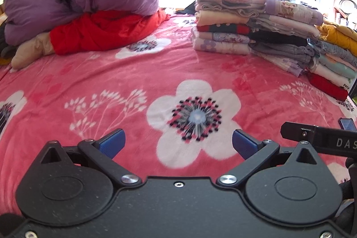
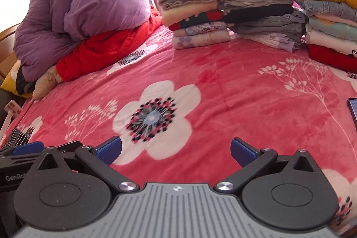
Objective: Fold clothes
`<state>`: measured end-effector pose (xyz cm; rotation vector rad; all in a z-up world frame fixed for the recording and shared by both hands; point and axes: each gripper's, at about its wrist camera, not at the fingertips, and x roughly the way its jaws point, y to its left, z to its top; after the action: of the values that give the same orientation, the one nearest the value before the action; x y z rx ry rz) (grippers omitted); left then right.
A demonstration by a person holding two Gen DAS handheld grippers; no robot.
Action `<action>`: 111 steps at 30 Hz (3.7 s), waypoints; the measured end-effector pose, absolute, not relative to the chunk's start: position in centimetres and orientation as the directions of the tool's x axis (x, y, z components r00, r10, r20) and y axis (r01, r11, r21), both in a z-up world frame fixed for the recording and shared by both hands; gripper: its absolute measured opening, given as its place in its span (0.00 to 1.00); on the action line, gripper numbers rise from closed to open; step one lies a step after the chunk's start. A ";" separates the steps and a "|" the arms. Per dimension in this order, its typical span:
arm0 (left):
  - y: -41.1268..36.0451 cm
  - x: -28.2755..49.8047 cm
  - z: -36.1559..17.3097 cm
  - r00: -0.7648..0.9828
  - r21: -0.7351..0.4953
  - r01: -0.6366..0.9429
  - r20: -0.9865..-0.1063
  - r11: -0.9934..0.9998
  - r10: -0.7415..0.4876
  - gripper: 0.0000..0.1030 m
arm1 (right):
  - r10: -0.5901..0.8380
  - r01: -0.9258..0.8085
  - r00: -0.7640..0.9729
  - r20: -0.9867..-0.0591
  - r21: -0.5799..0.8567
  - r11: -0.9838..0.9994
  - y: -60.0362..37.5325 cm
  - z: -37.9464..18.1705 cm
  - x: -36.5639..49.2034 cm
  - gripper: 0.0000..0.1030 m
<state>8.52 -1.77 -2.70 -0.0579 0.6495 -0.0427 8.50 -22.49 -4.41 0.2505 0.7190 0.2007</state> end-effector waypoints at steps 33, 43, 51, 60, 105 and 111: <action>-10.1 44.2 5.7 0.895 -0.085 0.143 -0.414 0.986 -0.165 0.43 | 0.242 -0.075 0.868 -0.434 0.368 0.927 -33.1 -10.3 23.5 0.99; -10.8 49.3 5.3 0.866 -0.020 0.158 -0.477 0.987 -0.148 0.33 | 0.261 -0.061 0.828 -0.497 0.382 0.922 -32.3 -11.8 24.9 0.99; -11.8 46.6 7.3 0.897 0.017 0.173 -0.415 0.985 -0.151 0.08 | 0.258 -0.057 0.814 -0.521 0.370 0.927 -32.1 -12.1 24.9 0.99; -10.5 38.2 16.5 0.965 0.029 0.215 -0.162 0.976 -0.208 0.07 | 0.248 -0.066 0.832 -0.496 0.356 0.932 -32.7 -10.9 24.1 0.99; 7.3 6.0 -9.7 0.640 -0.129 0.214 -0.731 0.968 -0.239 0.53 | 0.648 -0.449 0.674 -0.356 0.499 0.741 -24.1 -9.0 20.2 0.84; 10.5 8.9 -8.6 0.708 -0.338 0.021 -0.660 0.941 -0.253 0.57 | 0.672 -0.506 0.674 -0.308 0.470 0.723 -22.5 -7.9 19.6 0.84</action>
<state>8.88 10.50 -8.60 -0.3186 0.7729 -0.1548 19.64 -22.50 -7.91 0.3633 0.4884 0.6791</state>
